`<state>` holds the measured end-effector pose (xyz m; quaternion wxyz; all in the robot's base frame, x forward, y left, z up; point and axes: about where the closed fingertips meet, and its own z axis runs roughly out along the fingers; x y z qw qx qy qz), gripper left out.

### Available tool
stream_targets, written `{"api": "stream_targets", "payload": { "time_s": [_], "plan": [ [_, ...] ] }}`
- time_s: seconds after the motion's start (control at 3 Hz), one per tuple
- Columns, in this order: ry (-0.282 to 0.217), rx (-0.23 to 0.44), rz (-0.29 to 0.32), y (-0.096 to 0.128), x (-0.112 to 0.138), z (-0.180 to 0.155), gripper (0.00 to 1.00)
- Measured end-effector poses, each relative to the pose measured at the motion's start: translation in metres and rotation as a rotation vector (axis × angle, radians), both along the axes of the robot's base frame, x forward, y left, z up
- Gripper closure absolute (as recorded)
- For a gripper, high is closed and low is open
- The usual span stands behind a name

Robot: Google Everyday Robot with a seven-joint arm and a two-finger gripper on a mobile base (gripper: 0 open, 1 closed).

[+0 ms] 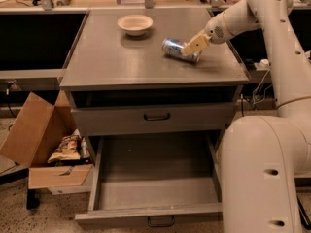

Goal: Pick redbull can from middle drawer and place on counter

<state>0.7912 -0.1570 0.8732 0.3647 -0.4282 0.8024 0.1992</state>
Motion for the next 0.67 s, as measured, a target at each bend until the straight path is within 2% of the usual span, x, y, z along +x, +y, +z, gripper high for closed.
{"api": "stream_targets", "payload": {
  "time_s": [0.33, 0.67],
  "plan": [
    [0.006, 0.009, -0.019, -0.008, 0.002, -0.001, 0.0],
    [-0.068, 0.042, -0.023, -0.026, -0.002, 0.027, 0.0]
  ]
}}
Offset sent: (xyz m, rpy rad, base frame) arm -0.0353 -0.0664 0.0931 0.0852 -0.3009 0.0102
